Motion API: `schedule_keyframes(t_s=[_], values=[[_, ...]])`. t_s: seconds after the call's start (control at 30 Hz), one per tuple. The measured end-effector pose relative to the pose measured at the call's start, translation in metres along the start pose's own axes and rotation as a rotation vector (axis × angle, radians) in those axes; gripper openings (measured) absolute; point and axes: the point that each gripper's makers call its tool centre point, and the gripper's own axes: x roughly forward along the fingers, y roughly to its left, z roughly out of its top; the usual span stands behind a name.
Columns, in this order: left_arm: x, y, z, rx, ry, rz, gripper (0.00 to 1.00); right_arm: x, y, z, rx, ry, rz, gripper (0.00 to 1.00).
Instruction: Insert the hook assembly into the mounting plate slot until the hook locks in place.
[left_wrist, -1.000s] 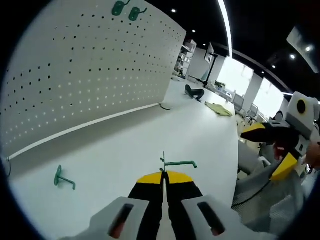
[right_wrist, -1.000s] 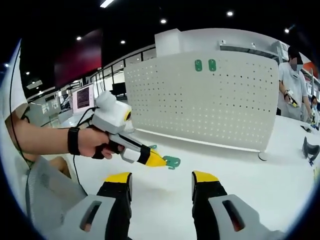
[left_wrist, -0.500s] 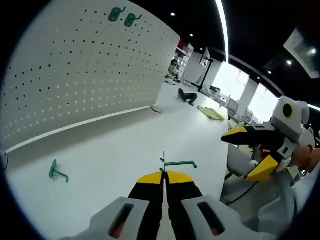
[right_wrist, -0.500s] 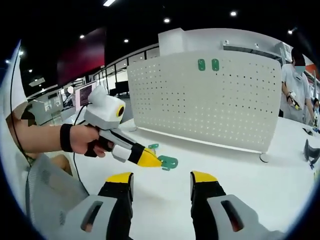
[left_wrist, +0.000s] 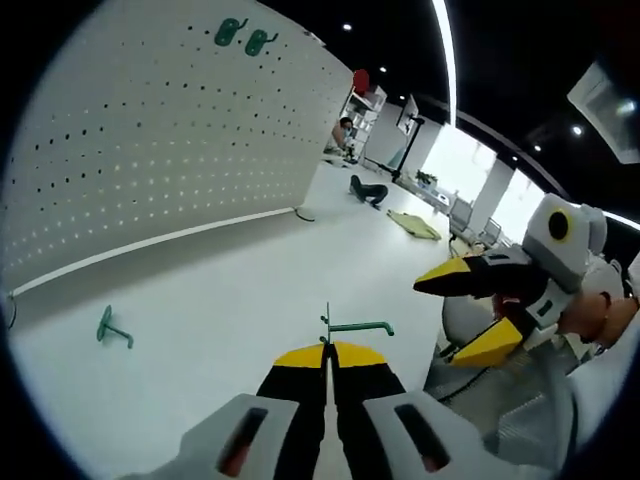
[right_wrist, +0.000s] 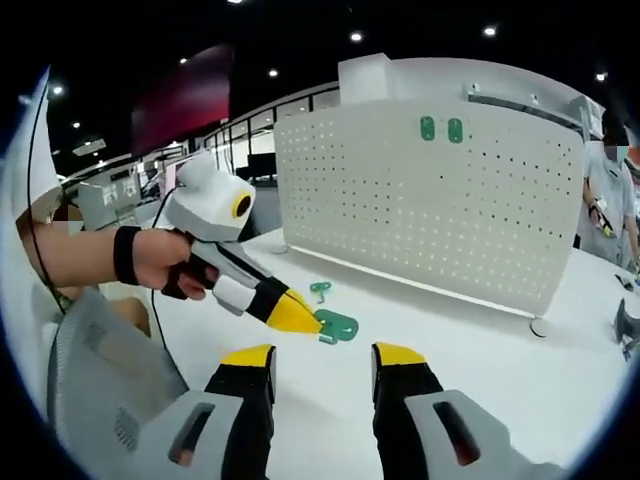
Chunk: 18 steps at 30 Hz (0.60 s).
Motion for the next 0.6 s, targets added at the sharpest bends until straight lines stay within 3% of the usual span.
schedule_keyframes(t_s=[0.2,0.4,0.6], values=[[-0.003,-0.009,-0.003,-0.002,0.006,-0.016,0.01,0.001,0.003,-0.002,-0.011,0.009,0.017,0.33],[-0.004,-0.017,-0.009,-0.023,0.02,-0.044,0.01,0.003,0.009,-0.007,-0.039,0.032,0.04,0.23],[-0.006,-0.022,-0.012,-0.025,0.025,-0.053,0.01,0.005,0.015,-0.013,-0.102,0.071,0.054,0.18]])
